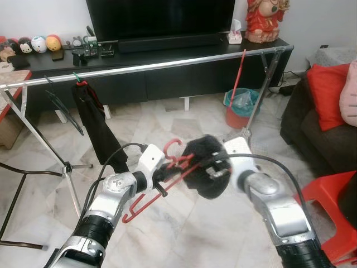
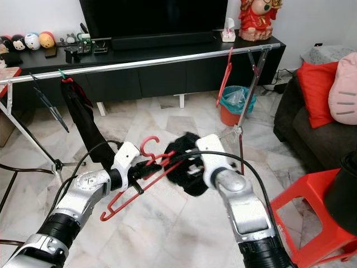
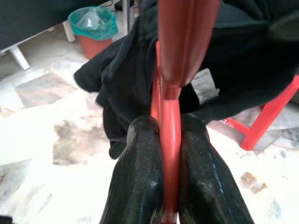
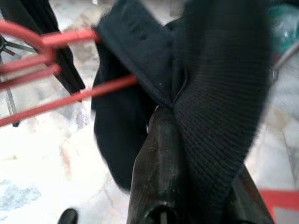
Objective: Hang hanger
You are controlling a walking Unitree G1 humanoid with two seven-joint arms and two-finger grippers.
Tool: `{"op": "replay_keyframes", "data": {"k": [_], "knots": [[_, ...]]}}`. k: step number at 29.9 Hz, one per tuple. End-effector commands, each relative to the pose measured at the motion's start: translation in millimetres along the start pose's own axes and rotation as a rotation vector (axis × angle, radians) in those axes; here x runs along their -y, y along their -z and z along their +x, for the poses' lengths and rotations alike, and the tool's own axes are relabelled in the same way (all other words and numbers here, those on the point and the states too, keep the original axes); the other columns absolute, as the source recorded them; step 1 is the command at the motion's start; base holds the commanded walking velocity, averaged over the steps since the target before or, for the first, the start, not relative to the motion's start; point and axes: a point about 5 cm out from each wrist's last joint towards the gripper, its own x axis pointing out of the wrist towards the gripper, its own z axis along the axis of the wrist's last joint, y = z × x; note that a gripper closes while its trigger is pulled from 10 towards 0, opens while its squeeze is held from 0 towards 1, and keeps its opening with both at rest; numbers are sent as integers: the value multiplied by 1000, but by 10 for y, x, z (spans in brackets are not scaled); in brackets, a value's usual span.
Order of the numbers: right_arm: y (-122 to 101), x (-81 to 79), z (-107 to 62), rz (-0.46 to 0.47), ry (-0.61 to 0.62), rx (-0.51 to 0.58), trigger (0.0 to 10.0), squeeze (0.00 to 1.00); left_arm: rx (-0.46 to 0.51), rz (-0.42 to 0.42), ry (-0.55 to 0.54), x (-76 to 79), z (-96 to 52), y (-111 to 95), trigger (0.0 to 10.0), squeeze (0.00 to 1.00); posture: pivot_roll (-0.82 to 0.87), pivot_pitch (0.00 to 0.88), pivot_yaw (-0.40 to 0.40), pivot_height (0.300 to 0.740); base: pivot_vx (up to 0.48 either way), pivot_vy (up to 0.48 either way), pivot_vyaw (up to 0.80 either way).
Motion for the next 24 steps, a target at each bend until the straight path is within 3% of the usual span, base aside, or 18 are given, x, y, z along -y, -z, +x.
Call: {"op": "replay_keyframes", "data": {"k": [1,5,8,11,15,18,24], "knots": [[49,38,16,24,50,-17,10000,0,27,43,-35,-90,-6,-118,10000,0,-27,19,17,740,0,0,0],[41,84,32,62,106,-12,10000,0,8,61,-44,-97,-15,-81,10000,0,-24,21,19,740,0,0,0],[4,-11,38,39,33,-2,10000,0,27,39,-2,-55,-14,-80,10000,0,-25,19,19,740,0,0,0],[-85,-106,28,36,-32,52,10000,0,38,5,155,87,-36,-64,10000,0,-24,19,19,740,0,0,0],[-156,-105,33,22,-35,82,10000,0,30,-30,312,220,-95,-35,10000,0,-22,14,18,740,0,0,0],[-169,-64,40,17,-23,85,10000,0,4,-34,363,249,-139,-1,10000,0,-19,11,18,740,0,0,0],[-177,147,27,14,55,86,10000,0,-36,-9,345,189,-191,52,10000,0,-16,9,17,740,0,0,0]]}}
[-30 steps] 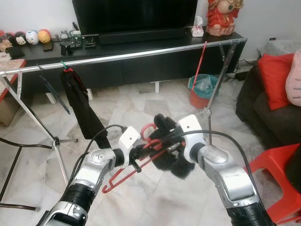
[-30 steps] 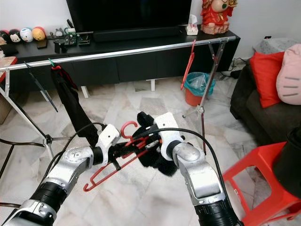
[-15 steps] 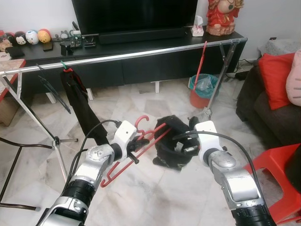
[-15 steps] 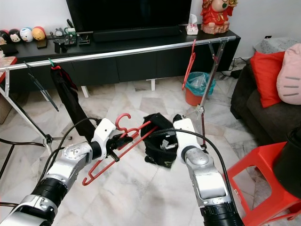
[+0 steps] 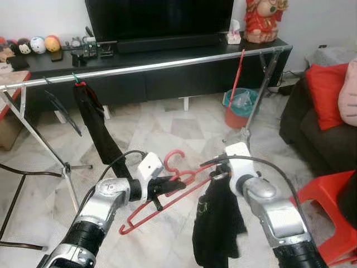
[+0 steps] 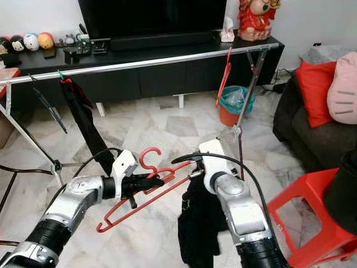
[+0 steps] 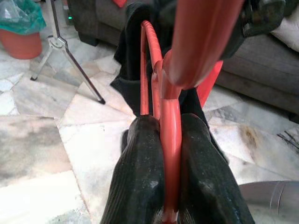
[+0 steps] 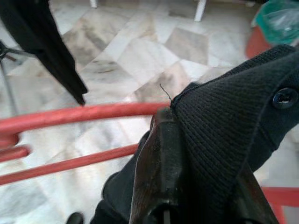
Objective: Hang hanger
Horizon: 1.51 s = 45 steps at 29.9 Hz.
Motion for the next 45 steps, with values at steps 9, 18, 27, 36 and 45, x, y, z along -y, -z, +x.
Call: {"op": "replay_keyframes", "data": {"k": [9,18,27,36,45], "knots": [[-69,337,-27,-35,85,21,10000,0,-41,21,41,2,-78,1,10000,0,-17,4,15,740,0,0,0],[-71,275,14,-39,28,22,10000,0,-19,20,116,76,-54,-30,10000,0,-13,0,16,740,0,0,0],[-144,206,27,-40,3,38,10000,0,-51,48,74,60,-13,-13,10000,0,-11,0,16,740,0,0,0],[-232,37,34,-17,-54,71,10000,0,-88,52,74,82,10,29,10000,0,-9,7,18,740,0,0,0],[-400,-158,-27,14,-111,128,10000,0,-110,91,1,39,72,41,10000,0,-12,11,21,740,0,0,0]]}}
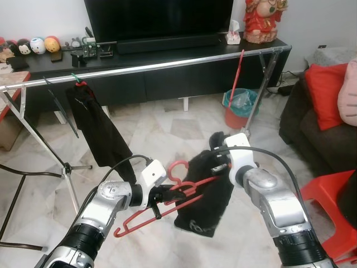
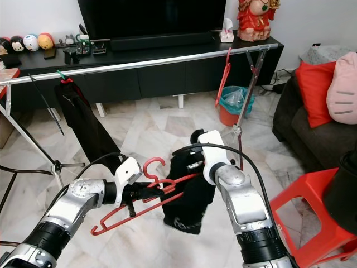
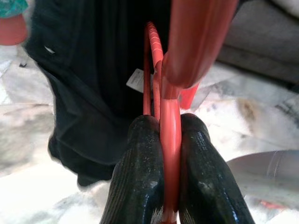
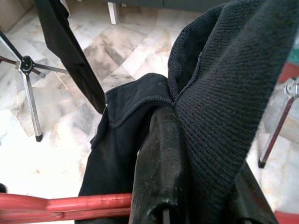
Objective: Hang hanger
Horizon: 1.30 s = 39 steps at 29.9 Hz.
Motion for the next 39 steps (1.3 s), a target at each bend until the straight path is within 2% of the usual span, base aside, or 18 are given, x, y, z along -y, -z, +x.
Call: {"op": "replay_keyframes", "data": {"k": [1,7,15,18,20,25,30,39], "knots": [[-186,-47,-41,-10,-13,69,10000,0,-6,28,-25,-36,22,-34,10000,0,-12,11,21,740,0,0,0],[-227,-206,-92,-1,-59,84,10000,0,-9,52,-143,-149,63,-66,10000,0,-17,12,24,740,0,0,0],[-307,-297,-117,27,-100,110,10000,0,2,64,-145,-151,86,-92,10000,0,-18,13,24,740,0,0,0],[-348,-402,-151,37,-151,125,10000,0,26,51,-106,-110,102,-107,10000,0,-16,15,22,740,0,0,0],[-348,-402,-151,37,-151,125,10000,0,26,51,-106,-110,102,-107,10000,0,-16,15,22,740,0,0,0],[-341,-486,-161,31,-201,125,10000,0,71,17,26,9,98,-132,10000,0,-15,14,22,740,0,0,0],[-338,-562,-164,25,-241,128,10000,0,104,2,33,14,93,-164,10000,0,-13,14,21,740,0,0,0],[-322,-558,-177,27,-242,122,10000,0,125,-2,45,28,98,-189,10000,0,-16,17,20,740,0,0,0]]}}
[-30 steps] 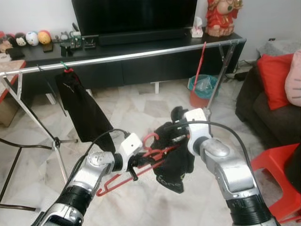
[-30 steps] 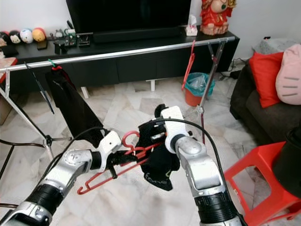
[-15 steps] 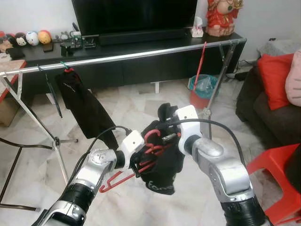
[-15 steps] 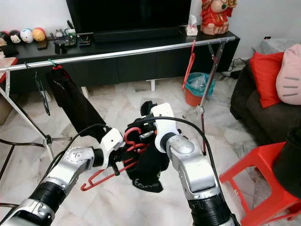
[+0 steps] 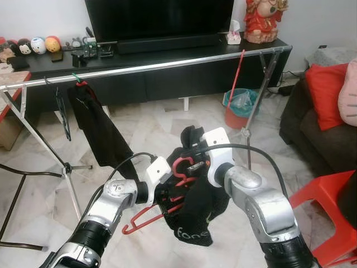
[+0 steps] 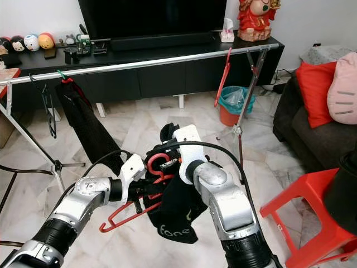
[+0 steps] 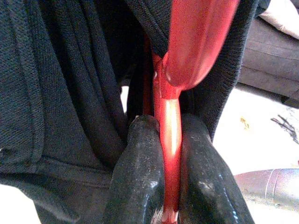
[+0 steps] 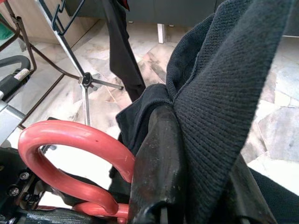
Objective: Hang hanger
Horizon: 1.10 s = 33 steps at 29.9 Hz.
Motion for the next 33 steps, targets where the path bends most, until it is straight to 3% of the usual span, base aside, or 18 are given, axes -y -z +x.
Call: {"op": "replay_keyframes", "data": {"k": [1,6,7,15,18,19,20,33], "knots": [[-75,-58,-29,-9,-27,37,10000,0,54,8,12,9,11,-103,10000,0,-16,17,20,740,0,0,0],[-79,-34,-30,-4,-18,41,10000,0,71,-4,16,20,8,-116,10000,0,-15,17,18,740,0,0,0],[-78,-34,-30,-5,-18,41,10000,431,74,-6,19,23,8,-116,10000,0,-15,17,18,740,0,0,0],[-78,-19,-31,-1,-9,40,10000,435,92,-12,18,27,5,-134,10000,0,-16,17,18,740,0,0,0],[-73,-15,-31,0,-7,38,10000,514,101,-16,11,21,4,-142,10000,0,-16,17,18,740,0,0,0],[-67,-13,-32,0,-7,36,10000,682,101,-14,7,19,3,-143,10000,0,-16,17,18,740,0,0,0],[-62,-9,-33,0,-5,34,10000,1000,104,-17,6,18,3,-144,10000,0,-16,17,18,740,0,0,0],[-50,34,-37,7,16,33,10000,1000,113,-25,4,20,5,-146,10000,0,-19,18,18,740,0,0,0]]}}
